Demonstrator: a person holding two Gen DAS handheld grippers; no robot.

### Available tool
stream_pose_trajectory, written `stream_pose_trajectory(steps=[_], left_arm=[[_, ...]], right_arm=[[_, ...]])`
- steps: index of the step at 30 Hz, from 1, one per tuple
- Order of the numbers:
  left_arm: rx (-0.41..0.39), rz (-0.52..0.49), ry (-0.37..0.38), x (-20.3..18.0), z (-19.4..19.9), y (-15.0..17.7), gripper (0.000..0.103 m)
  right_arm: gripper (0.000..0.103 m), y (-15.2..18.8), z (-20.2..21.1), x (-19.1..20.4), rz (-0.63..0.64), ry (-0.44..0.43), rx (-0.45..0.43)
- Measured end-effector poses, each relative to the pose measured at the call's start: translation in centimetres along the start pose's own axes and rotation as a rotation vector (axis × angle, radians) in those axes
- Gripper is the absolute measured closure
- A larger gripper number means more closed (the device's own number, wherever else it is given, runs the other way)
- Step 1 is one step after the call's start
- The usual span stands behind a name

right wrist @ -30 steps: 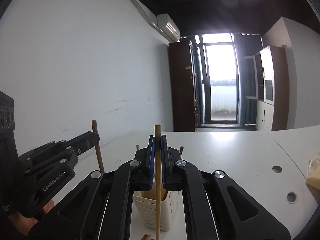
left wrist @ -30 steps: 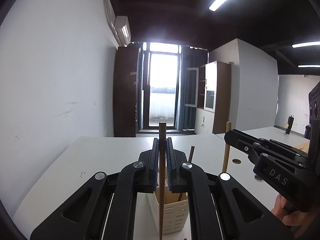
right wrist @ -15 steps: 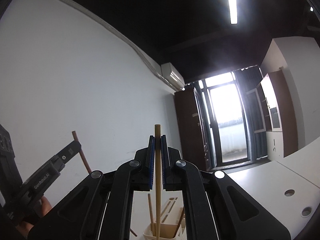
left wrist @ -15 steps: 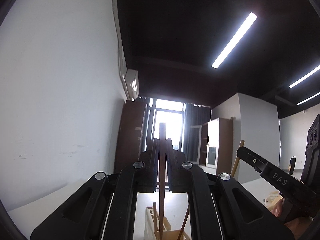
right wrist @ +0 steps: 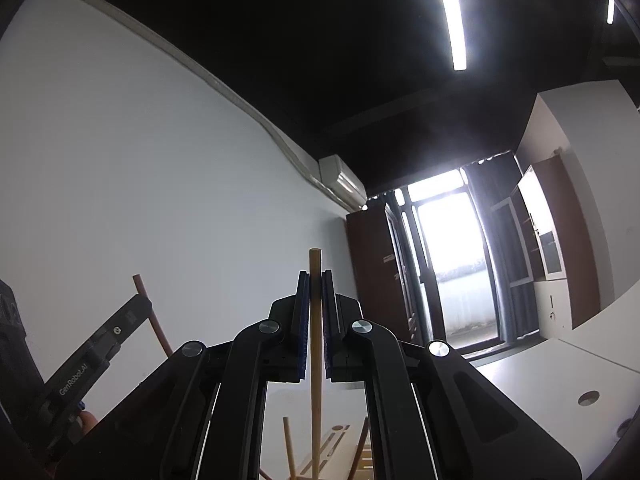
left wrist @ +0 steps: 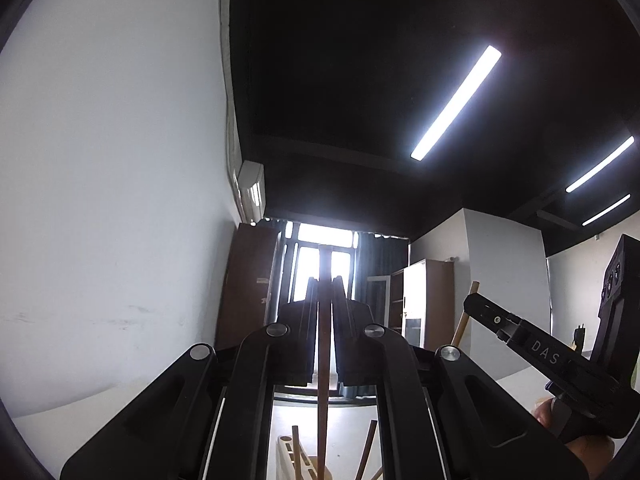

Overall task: Organize utensils
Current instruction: 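Lower both chopsticks into the holder slots and open both tools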

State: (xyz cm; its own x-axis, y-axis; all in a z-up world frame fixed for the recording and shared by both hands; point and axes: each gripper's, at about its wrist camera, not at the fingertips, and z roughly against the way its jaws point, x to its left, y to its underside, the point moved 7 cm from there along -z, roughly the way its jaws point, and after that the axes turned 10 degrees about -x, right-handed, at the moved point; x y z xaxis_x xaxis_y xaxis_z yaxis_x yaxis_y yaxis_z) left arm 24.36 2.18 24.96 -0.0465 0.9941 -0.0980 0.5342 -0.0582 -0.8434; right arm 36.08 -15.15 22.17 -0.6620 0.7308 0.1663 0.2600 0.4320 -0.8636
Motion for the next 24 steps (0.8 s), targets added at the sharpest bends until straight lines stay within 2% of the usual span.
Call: stream_pose_trajectory(steps=[2, 5, 10, 24], left_arm=[[0.025, 0.007, -0.014, 0.5, -0.6, 1.1, 0.097], [0.103, 0.026, -0.025, 1.8, -2.3, 3.2, 0.097], [0.281, 0.06, 0.005, 2.6, -4.5, 6.6, 0.096], [0.504, 0.063, 0.052, 3.4, -5.6, 11.5, 0.096]], right_arm=[[0.096, 1.0, -0.6, -0.2, -0.001, -0.006, 0.023], [0.096, 2.2, -1.3, -0.2, 0.033, 0.008, 0.06], [0.096, 4.3, -2.0, 0.0, 0.056, 0.021, 0.159], [0.096, 8.8, -3.3, -0.5, 0.087, 0.019, 0.366]])
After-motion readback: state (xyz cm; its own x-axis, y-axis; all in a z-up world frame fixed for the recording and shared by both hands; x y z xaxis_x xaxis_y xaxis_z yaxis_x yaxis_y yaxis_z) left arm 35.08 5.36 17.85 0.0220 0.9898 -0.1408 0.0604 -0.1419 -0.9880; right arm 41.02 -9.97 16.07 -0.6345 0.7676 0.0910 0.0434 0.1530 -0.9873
